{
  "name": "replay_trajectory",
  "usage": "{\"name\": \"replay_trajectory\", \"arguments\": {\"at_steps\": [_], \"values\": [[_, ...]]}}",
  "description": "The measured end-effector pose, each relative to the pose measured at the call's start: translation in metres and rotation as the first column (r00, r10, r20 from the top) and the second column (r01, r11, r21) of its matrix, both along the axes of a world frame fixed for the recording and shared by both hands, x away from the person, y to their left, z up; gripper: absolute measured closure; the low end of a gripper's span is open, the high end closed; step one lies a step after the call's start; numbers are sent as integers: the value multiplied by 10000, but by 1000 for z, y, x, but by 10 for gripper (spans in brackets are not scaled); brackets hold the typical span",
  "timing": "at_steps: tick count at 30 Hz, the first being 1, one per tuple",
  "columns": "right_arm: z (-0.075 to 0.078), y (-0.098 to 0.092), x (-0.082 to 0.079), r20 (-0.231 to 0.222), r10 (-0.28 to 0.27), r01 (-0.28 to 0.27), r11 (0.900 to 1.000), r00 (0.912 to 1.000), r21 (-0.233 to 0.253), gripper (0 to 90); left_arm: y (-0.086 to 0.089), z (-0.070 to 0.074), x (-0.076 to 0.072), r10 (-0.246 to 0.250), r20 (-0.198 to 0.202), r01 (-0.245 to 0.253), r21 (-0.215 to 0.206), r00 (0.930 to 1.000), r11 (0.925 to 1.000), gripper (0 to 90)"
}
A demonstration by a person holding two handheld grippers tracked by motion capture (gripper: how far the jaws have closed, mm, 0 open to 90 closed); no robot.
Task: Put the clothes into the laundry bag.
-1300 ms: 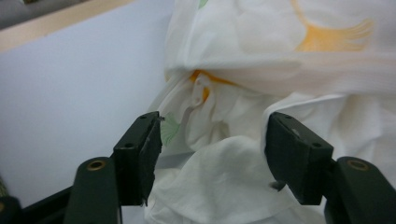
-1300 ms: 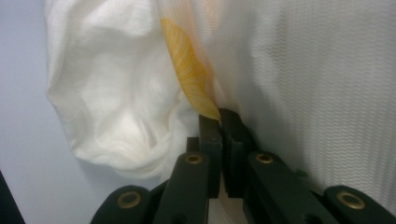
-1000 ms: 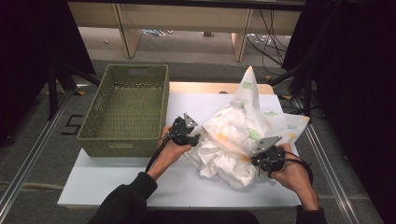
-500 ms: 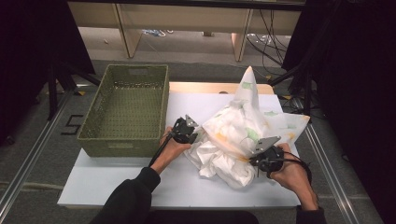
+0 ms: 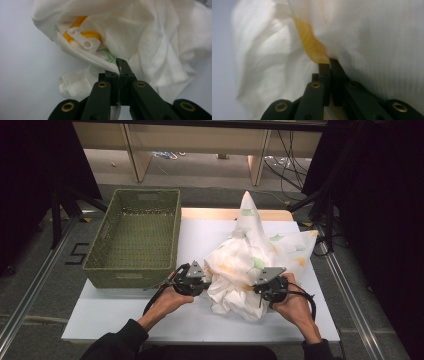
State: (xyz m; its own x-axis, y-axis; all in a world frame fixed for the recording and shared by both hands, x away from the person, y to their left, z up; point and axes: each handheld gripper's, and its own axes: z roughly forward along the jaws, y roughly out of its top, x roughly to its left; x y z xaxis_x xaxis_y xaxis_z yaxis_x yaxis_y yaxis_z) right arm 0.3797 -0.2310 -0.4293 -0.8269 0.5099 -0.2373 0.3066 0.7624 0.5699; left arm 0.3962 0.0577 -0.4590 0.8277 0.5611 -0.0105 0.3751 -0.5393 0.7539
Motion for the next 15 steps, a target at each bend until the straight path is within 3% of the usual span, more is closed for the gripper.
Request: {"name": "replay_trajectory", "arguments": {"at_steps": [5, 9, 10, 12, 15], "values": [[-1, -1, 33, 641, -1010, 969, 9932, 9928, 646, 896, 9, -6, -3, -72, -55, 74, 330, 10000, 9994, 878], [1, -5, 64, 639, -1651, 1576, 9814, 9842, 1095, 896, 15, -7, -8, -183, -141, 190, 442, 9997, 9988, 879], [1, -6, 69, 681, -1816, 1736, 9787, 9810, 1092, 896, 15, -5, -12, -294, -266, 300, 224, 9992, 9993, 879], [-1, -7, 80, 602, -2055, 1983, 9742, 9768, 1078, 896, 17, 2, -17, -466, -66, 467, 134, 9989, 9988, 879], [-2, -12, 88, 472, -2158, 2084, 9697, 9753, 1277, 896, 22, 10, -23, -440, -138, 437, -203, 9989, 9988, 880]]}}
